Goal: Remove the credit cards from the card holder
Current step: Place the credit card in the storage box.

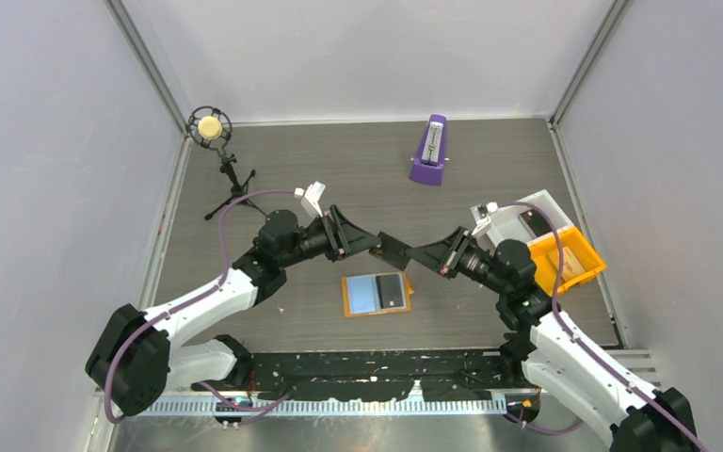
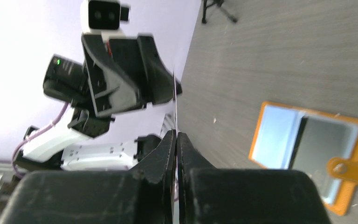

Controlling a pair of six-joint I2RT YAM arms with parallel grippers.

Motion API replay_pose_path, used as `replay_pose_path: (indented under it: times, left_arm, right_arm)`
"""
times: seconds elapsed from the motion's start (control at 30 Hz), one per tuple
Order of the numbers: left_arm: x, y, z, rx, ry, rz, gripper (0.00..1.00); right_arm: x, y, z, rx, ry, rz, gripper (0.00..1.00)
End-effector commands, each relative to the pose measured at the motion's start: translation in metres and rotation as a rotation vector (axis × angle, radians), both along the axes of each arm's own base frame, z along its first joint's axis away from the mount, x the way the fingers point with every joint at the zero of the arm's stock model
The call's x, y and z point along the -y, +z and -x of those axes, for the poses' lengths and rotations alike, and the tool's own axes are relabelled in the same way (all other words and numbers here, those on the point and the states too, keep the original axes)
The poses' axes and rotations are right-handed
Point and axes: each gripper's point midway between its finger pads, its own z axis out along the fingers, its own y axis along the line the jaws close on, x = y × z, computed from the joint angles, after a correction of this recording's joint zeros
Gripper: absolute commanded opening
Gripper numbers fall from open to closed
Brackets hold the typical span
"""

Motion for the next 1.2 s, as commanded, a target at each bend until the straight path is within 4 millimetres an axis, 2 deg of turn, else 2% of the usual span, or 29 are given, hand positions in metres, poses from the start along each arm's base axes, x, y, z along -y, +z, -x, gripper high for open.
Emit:
replay_pose_path:
  times: [0.0, 0.03, 0.07, 0.1, 0.13, 0.17, 0.2, 0.23, 0.27, 0.43, 0.5, 0.6, 0.63, 0.67, 0.7, 0.73, 0.8, 1.0, 1.17]
  left_arm:
    - [-0.005, 0.002, 0.003, 0.059, -0.001, -0.033, 0.57]
    - [-0.007, 0.0, 0.004, 0.058, 0.0, -0.051, 0.66]
    - [-0.009, -0.001, 0.005, 0.065, -0.001, -0.066, 0.76]
    - [-0.011, -0.002, 0.006, 0.071, -0.002, -0.082, 0.81]
    - [-0.013, -0.004, 0.008, 0.068, -0.002, -0.1, 0.87]
    - [-0.015, -0.005, 0.009, 0.075, -0.003, -0.114, 0.93]
    - [-0.018, -0.006, 0.011, 0.077, -0.004, -0.13, 0.98]
    - [-0.019, -0.006, 0.013, 0.084, -0.007, -0.144, 0.99]
    - [-0.022, -0.007, 0.015, 0.096, -0.011, -0.161, 1.0]
    - [-0.031, -0.007, 0.029, 0.129, -0.056, -0.231, 1.0]
    - [-0.038, -0.012, 0.034, 0.125, -0.07, -0.29, 1.0]
    - [-0.045, -0.016, 0.042, 0.123, -0.108, -0.362, 1.0]
    - [-0.046, -0.017, 0.046, 0.117, -0.128, -0.378, 1.0]
    - [-0.047, -0.017, 0.05, 0.11, -0.155, -0.394, 1.0]
    - [-0.049, -0.016, 0.056, 0.106, -0.188, -0.417, 1.0]
    - [-0.052, -0.018, 0.061, 0.089, -0.207, -0.436, 1.0]
    - [-0.06, -0.015, 0.068, 0.111, -0.245, -0.491, 1.0]
    - [-0.09, -0.018, 0.076, 0.169, -0.269, -0.663, 1.0]
    - [-0.091, -0.021, 0.078, 0.209, -0.272, -0.655, 1.0]
  right_arm:
    - [0.016, 0.023, -0.019, 0.1, 0.016, 0.078, 0.05]
    - [0.02, 0.028, -0.023, 0.13, 0.019, 0.099, 0.05]
    - [0.028, 0.023, -0.028, 0.103, 0.016, 0.119, 0.05]
    - [0.033, 0.029, -0.032, 0.133, 0.014, 0.14, 0.05]
    - [0.042, 0.024, -0.037, 0.123, 0.007, 0.167, 0.05]
    - [0.048, 0.033, -0.041, 0.142, -0.004, 0.176, 0.05]
    - [0.059, 0.027, -0.047, 0.128, -0.02, 0.208, 0.05]
    - [0.066, 0.034, -0.052, 0.141, -0.036, 0.223, 0.05]
    - [0.081, 0.026, -0.061, 0.114, -0.074, 0.258, 0.05]
    - [0.131, 0.026, -0.088, 0.054, -0.178, 0.285, 0.05]
    - [0.161, 0.025, -0.099, 0.025, -0.261, 0.3, 0.05]
    - [0.188, 0.025, -0.107, -0.012, -0.329, 0.326, 0.05]
    - [0.198, 0.02, -0.109, -0.041, -0.353, 0.338, 0.05]
    - [0.204, 0.024, -0.112, -0.037, -0.369, 0.349, 0.05]
    - [0.214, 0.017, -0.113, -0.068, -0.39, 0.366, 0.05]
    - [0.221, 0.021, -0.115, -0.069, -0.407, 0.38, 0.05]
    - [0.24, 0.013, -0.116, -0.114, -0.452, 0.41, 0.05]
    - [0.289, 0.0, -0.112, -0.217, -0.586, 0.472, 0.05]
    - [0.321, -0.015, -0.111, -0.303, -0.652, 0.555, 0.05]
